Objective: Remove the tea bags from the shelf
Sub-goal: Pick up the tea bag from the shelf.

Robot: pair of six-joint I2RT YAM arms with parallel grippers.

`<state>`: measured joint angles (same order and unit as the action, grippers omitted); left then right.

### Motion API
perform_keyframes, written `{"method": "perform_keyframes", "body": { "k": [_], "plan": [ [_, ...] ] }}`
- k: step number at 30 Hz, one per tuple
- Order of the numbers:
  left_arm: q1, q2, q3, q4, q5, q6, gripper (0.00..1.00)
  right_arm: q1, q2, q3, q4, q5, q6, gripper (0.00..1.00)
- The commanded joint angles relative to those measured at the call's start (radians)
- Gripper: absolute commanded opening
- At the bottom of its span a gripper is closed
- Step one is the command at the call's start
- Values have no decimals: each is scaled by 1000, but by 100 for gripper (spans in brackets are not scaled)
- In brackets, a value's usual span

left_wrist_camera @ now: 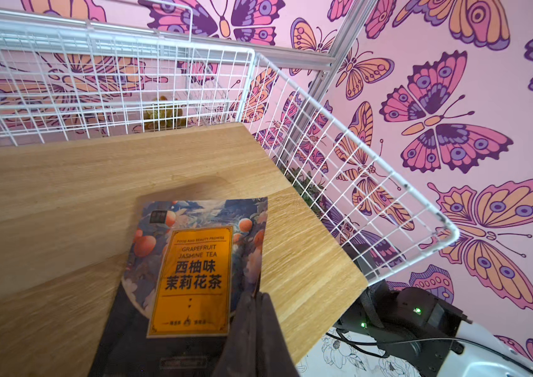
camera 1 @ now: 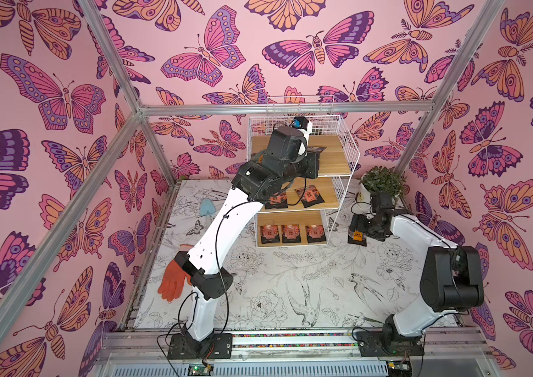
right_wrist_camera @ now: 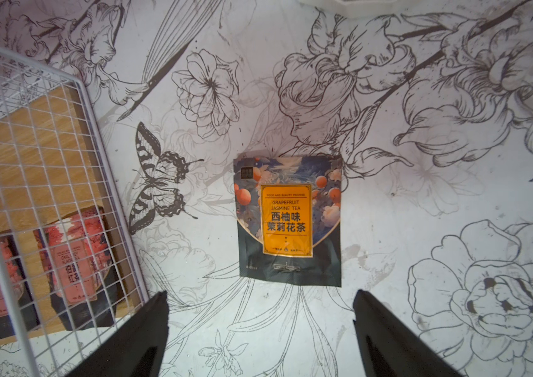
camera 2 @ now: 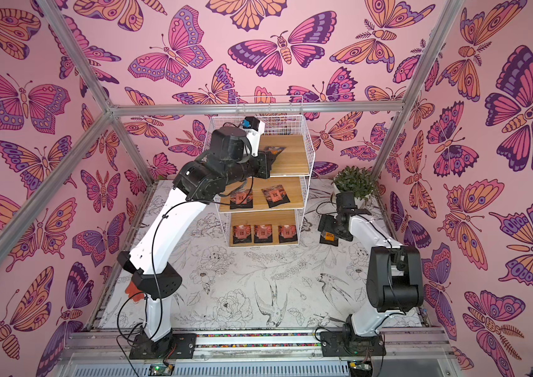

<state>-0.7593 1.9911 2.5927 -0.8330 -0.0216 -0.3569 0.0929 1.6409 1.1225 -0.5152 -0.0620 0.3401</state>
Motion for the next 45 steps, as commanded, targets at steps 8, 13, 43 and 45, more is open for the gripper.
{"method": "perform_keyframes", "body": {
  "k": [8, 13, 43, 45],
  "plan": [
    [-4, -62, -8, 38, 21, -5, 0, -7, -8, 28, -3, -8, 5, 92],
    [-7, -82, -13, 39, 14, 3, 0, -7, -9, 30, -5, -8, 5, 92],
    [-66, -413, -392, 53, -82, -25, 0, -5, -9, 27, -17, -3, -5, 92],
    [-67, -498, -504, 58, -126, -35, 0, -6, -9, 24, -20, -2, -4, 91]
  ]
}}
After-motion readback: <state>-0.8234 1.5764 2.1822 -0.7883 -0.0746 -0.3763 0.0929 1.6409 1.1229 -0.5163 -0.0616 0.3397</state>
